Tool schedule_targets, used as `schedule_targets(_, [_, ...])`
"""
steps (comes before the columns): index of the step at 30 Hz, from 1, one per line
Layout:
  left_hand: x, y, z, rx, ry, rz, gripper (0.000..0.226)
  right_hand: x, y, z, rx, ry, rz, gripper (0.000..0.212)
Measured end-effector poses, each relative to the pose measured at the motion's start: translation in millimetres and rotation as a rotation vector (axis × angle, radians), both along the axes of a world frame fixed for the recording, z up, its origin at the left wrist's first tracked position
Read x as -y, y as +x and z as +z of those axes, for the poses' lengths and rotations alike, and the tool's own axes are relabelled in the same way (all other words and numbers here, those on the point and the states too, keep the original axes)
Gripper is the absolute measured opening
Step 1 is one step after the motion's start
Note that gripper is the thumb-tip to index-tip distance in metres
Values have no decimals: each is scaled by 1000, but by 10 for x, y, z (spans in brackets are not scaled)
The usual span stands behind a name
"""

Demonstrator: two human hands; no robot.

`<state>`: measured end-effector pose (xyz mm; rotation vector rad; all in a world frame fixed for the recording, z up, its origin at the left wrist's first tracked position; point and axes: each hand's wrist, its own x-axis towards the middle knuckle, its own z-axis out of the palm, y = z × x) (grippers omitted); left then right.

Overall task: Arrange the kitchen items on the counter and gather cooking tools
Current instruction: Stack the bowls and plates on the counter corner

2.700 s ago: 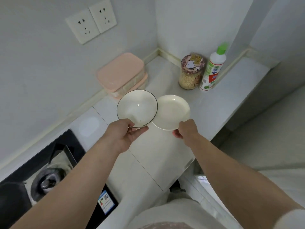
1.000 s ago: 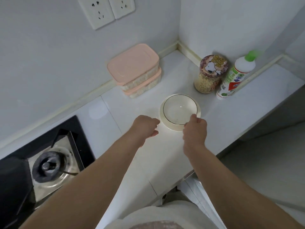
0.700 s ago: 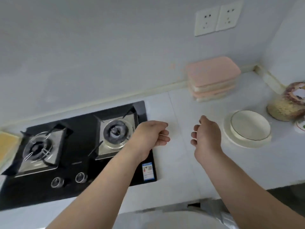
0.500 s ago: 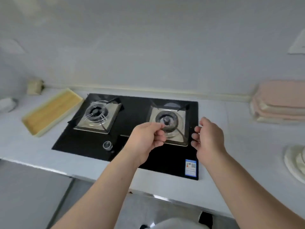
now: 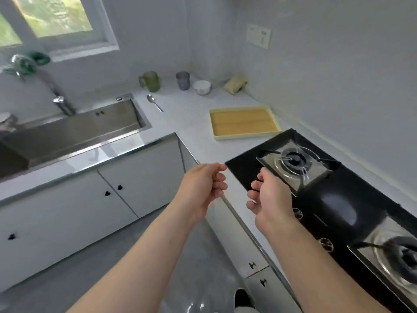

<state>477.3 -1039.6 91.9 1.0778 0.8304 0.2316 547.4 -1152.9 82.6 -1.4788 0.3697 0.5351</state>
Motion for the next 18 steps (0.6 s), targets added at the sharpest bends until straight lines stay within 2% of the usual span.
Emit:
schedule_targets(11, [-1959,-1129,-93,-32,-16,568,13,-2579,-618,-167,-50,85,551,16])
schedule_targets(18, [-3264,-1520,-156,-122,-29,790,14,-4110,-869,-189,-94,82,810,12])
